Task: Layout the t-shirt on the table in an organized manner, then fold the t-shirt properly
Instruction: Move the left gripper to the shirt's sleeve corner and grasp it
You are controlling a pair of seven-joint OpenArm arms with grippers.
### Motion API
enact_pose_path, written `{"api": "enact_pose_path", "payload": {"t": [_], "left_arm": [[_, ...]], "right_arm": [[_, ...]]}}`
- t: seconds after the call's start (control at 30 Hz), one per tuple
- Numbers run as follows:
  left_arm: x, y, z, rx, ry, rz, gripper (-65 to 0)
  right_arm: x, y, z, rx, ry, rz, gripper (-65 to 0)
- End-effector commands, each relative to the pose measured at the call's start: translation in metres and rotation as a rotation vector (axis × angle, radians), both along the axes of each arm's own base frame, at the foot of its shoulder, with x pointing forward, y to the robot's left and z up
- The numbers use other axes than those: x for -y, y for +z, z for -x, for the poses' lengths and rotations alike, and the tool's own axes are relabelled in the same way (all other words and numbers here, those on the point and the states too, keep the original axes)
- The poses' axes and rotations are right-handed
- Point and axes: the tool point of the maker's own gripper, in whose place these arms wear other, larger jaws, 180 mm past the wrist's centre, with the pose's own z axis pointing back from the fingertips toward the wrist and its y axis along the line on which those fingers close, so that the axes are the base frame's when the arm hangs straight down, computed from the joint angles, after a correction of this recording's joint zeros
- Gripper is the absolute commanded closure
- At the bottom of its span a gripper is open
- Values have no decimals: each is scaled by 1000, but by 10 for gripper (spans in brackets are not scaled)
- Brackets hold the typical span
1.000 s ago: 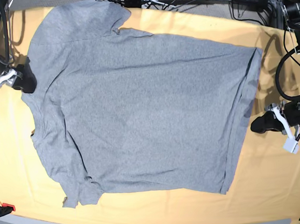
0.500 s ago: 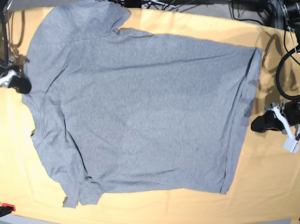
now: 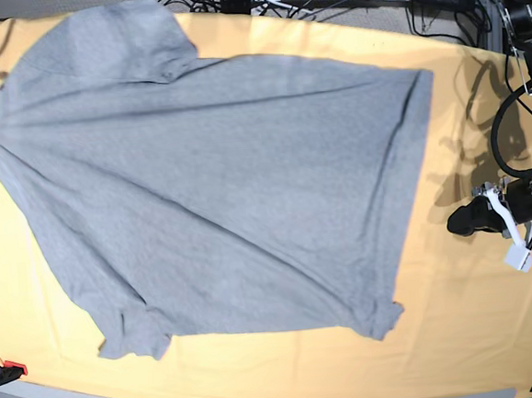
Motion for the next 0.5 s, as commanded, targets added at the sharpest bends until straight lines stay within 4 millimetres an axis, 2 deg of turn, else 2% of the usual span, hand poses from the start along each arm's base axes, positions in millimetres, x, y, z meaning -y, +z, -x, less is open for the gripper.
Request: {"api": "enact_pose_path", "payload": {"t": [0.0, 0.07, 0.17, 0.27, 0.4, 0.47], "left_arm": [[-4, 25, -9, 71, 2, 11, 0], [-3, 26, -9, 73, 0, 21, 0], [3, 29, -6, 67, -19, 56, 0], [13, 31, 5, 25, -77, 110, 0], [21, 37, 15, 17, -106, 201, 0], [17, 35, 18, 18, -89, 207, 0]], "right_arm": [[10, 17, -4, 41, 3, 42, 0], [9, 13, 2, 26, 3, 37, 0], [3, 13, 0, 43, 10, 9, 0], [-5, 19, -2, 62, 39, -33, -1], [-22, 30, -5, 114, 94, -120, -189], [-29, 38, -8, 152, 116, -159, -228]]}}
